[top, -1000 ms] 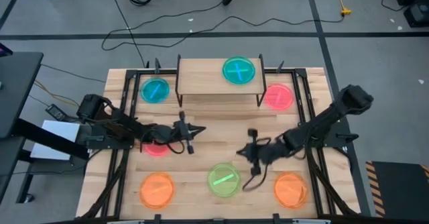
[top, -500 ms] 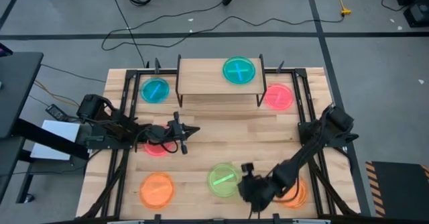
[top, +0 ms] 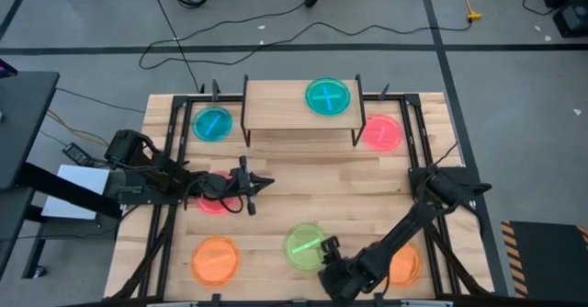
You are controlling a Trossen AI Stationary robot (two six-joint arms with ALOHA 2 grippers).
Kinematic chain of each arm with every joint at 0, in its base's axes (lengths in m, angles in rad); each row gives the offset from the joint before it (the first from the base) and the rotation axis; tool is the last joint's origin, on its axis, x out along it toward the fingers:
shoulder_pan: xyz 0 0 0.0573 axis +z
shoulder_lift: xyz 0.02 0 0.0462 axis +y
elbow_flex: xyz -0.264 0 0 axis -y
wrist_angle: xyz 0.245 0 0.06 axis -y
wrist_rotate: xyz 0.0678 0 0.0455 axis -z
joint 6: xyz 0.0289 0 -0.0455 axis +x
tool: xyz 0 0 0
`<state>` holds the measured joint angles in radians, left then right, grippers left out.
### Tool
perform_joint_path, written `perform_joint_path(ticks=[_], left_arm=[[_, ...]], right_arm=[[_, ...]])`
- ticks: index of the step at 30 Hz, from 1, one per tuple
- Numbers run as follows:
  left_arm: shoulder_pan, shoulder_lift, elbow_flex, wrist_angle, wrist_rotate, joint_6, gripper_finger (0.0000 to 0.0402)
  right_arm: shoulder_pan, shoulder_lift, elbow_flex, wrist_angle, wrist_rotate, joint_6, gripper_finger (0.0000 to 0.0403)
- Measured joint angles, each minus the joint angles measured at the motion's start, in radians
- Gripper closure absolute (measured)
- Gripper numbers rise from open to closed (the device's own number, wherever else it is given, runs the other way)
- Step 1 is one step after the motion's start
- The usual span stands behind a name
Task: Place and stack plates onto a shelf
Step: Stack the green plate on top of the blue plate on the shelf
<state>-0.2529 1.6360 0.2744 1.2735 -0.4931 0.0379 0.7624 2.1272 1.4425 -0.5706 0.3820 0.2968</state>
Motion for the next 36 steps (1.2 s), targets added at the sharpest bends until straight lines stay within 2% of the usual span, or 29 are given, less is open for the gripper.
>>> perform_joint_path(ticks=[6,12,23,30,36], left_arm=[[-0.026,0.0,0.0,-0.014,0.0,0.0,0.0393],[-0.05,0.0,0.0,-0.015,-0.004,0.0,0.0393],[-0.066,0.0,0.0,-0.014,-0.011,0.001,0.0393],[-0.066,0.0,0.0,-0.014,-0.011,0.001,0.0393],[-0.065,0.0,0.0,-0.012,-0.045,0.002,0.0393]], right_arm=[[-0.003,0.025,0.005,-0.003,0.05,-0.028,0.0262],[-0.022,0.025,0.001,-0.023,0.107,-0.03,0.0293],[-0.071,0.022,0.002,-0.02,0.031,-0.055,0.0342],[-0.086,0.017,-0.002,-0.033,0.08,-0.084,0.0386],[-0.1,-0.023,-0.003,-0.073,0.111,-0.085,0.039]])
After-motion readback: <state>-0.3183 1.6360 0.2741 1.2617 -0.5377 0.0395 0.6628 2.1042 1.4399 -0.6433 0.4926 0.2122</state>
